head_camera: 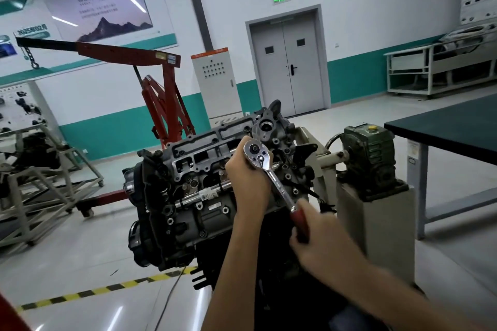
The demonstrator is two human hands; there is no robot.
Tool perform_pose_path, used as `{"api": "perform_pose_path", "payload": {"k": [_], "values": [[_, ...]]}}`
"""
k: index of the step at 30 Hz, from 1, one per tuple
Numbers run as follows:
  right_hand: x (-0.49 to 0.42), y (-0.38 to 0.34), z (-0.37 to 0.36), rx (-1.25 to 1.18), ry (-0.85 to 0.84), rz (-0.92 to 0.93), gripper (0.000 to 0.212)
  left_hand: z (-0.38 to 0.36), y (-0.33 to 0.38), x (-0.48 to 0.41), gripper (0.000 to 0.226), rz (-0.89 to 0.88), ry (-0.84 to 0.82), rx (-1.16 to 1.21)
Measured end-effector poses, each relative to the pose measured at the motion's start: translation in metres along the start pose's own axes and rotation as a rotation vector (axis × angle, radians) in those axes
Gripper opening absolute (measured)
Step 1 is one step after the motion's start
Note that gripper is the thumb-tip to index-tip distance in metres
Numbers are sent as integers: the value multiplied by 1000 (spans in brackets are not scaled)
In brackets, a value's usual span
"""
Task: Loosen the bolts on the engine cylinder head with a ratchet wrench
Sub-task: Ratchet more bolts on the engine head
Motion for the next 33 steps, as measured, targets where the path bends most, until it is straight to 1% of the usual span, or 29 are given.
{"api": "perform_pose_path", "payload": {"k": [1,3,5,7,8,10,12,13,16,19,21,23,25,27,29,31,33], "values": [[5,-7,-14,-104,16,-10,22,-1,-2,0,44,20,-4,35],[8,-18,-31,-241,47,0,31,-1,-4,-2,40,35,-40,76],[6,-16,-31,-247,25,-8,30,3,-6,-4,38,38,-79,51],[1,-4,-16,-136,-31,-5,24,6,-4,-5,45,38,-96,-41],[-2,4,-5,-50,-68,10,25,6,-2,-5,49,34,-105,-62],[-14,20,25,187,-127,59,27,4,1,-5,51,6,-137,-83],[-34,25,62,413,-112,115,24,5,3,-6,52,-10,-148,-88],[-44,25,79,484,-89,141,22,5,2,-7,52,-8,-149,-89],[-61,19,100,576,-32,189,19,7,1,-6,51,-9,-144,-93],[-46,27,75,468,-61,145,20,7,4,-3,47,-51,-76,-131],[-26,25,44,272,-85,101,24,6,4,1,38,-70,-13,-131],[-8,12,14,43,-21,60,27,5,2,3,25,-50,46,-74],[4,-3,-16,-159,48,1,28,2,0,4,25,-23,52,14],[6,-15,-40,-301,36,-43,26,0,-1,2,30,-18,8,57],[5,-13,-44,-317,18,-62,28,2,-3,-1,34,9,-47,58],[2,-2,-27,-200,-14,-42,30,5,-6,-3,34,42,-84,-2],[-5,11,1,-17,-66,15,30,9,-7,-5,42,48,-101,-73]]}}
Point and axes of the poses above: each hand's wrist, its own x-axis away from the middle knuckle, its own z-axis out of the back of the hand, y = z × x, the point moved 7 cm from there along -x, towards the middle knuckle, and after that the axes turned 11 degrees about -y, right-handed, at the moved point
